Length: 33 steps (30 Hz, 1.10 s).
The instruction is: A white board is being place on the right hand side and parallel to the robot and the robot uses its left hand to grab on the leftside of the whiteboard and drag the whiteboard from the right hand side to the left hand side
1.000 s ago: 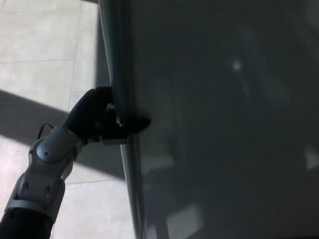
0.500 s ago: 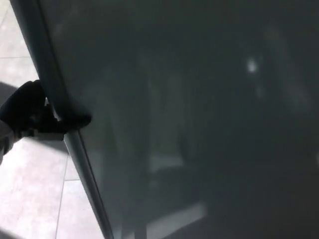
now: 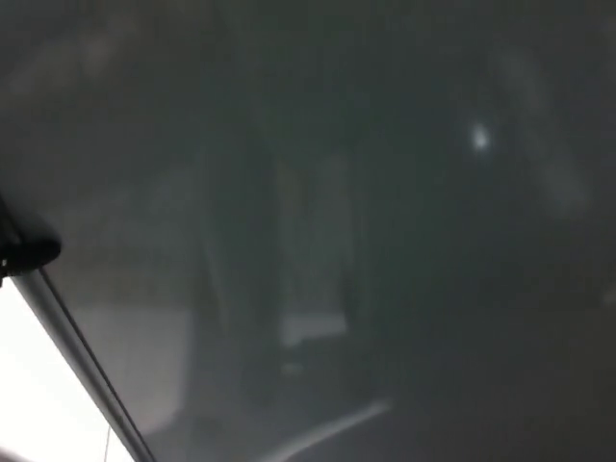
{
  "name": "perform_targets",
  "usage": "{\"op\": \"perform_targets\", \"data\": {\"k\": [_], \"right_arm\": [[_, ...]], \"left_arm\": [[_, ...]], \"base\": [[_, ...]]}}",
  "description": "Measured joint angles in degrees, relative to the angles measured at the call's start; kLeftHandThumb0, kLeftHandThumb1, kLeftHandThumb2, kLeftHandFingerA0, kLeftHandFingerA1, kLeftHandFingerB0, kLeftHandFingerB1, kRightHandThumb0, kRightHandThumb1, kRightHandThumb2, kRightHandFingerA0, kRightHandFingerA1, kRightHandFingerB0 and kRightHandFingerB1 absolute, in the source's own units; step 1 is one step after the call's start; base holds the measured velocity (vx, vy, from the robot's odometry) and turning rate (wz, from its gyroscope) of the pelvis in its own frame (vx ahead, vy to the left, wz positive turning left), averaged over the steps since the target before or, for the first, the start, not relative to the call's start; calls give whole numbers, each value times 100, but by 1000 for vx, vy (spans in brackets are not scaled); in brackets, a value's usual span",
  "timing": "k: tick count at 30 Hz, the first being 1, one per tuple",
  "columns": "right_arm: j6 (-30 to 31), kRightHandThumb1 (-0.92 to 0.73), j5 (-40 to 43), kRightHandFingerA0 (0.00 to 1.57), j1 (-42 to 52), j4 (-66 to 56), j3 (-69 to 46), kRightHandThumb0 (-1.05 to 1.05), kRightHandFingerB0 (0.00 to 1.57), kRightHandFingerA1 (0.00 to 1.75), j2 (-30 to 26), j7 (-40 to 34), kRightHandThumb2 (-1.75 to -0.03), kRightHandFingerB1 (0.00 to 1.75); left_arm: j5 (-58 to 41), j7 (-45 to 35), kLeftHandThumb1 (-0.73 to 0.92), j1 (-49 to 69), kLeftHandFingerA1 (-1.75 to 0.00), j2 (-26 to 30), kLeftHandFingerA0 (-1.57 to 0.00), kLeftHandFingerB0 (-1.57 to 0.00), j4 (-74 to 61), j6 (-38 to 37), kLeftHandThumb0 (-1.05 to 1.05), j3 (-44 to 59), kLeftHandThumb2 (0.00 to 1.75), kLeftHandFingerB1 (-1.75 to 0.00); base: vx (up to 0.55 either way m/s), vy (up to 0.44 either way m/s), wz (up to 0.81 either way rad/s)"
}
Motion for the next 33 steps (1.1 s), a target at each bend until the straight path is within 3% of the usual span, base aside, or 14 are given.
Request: {"op": "perform_targets", "data": {"k": [9, 11, 24, 33], "right_arm": [[42, -89, -9, 73, 14, 6, 19, -57, 32, 86, 7, -11, -66, 79], [50, -89, -13, 75, 17, 12, 34, -56, 32, 89, 7, -17, -66, 78], [83, -89, -15, 72, 39, 15, 79, -58, 33, 88, 13, -20, -66, 82], [83, -90, -13, 70, 67, 16, 90, -57, 32, 88, 29, -12, -66, 81]], "left_arm": [[-99, -284, 81, 60, -61, 546, -88, -78, 878, -309, -1, 386, 64, -53], [-100, -301, 84, 76, -62, 651, -81, -73, 1030, -402, 1, 441, 64, -53], [-93, -269, 85, 345, -64, 1216, -69, -67, 1487, -866, -1, 556, 64, -51], [-93, -373, 84, 341, -68, 1402, -75, -70, 1678, -892, 11, 556, 64, -56]], "base": [[0, 0, 0], [0, 0, 0], [0, 0, 0], [0, 0, 0]]}}
